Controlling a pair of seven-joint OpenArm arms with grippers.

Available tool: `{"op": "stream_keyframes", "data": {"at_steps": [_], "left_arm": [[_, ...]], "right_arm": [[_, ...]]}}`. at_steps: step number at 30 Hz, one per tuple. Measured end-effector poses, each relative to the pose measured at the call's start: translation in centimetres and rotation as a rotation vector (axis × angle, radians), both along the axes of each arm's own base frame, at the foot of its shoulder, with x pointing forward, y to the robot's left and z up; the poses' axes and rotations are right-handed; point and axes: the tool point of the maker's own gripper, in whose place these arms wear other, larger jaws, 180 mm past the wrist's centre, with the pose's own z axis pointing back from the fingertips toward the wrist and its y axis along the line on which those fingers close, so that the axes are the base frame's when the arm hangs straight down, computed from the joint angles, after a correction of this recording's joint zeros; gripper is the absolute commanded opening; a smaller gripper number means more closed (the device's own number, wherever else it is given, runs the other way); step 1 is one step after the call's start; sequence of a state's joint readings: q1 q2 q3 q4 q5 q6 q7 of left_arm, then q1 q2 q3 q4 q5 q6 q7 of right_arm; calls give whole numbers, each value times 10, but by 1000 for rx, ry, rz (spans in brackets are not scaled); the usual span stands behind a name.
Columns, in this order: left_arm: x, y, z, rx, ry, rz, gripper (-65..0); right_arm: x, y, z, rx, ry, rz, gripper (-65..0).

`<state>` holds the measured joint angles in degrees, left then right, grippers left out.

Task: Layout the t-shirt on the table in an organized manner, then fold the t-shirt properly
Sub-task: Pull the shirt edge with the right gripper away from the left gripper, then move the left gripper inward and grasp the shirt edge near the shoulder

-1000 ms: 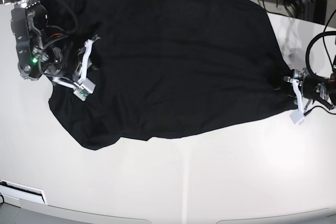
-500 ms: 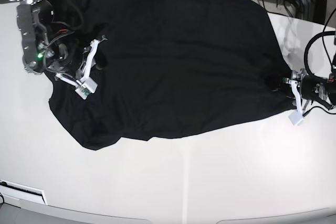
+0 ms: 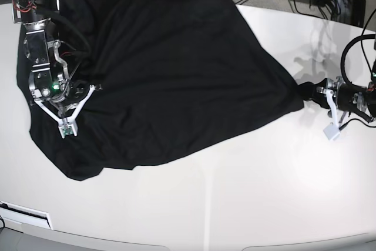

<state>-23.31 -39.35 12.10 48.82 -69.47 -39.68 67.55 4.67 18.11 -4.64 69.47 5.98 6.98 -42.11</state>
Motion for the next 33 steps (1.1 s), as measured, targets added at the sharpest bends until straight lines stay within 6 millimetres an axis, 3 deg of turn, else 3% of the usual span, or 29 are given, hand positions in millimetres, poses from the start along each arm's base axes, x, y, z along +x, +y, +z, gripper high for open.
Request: {"op": "stream_keyframes", "data": {"at_steps": [3,8,12,17,22,25,28,33], "left_arm": [[-1,-1,-1,1,8,-6,-650],[-21,-2,-9,22,79,-55,-650],[-47,-20,-15,16,105,-140,-650],[-75,-58,-11,-5,54,-289,-650],[-68,-72,-14,33,-111,-304,-650],[-83,-67,-33,103,-84,-334,-650],[-92,-84,-47,112,-78,-367,-650],[-68,-108,-55,141,-198,-355,-650]], "right_arm": [[10,7,8,33,27,17,-650],[24,23,16,110,13,57,-650],[27,24,19,112,7,68,-650],[22,37,16,136,36,175,-650],[17,44,15,150,59,263,-650],[15,47,15,176,69,258,-650],[17,53,19,208,57,261,-650],[22,65,41,199,29,339,-650]]}}
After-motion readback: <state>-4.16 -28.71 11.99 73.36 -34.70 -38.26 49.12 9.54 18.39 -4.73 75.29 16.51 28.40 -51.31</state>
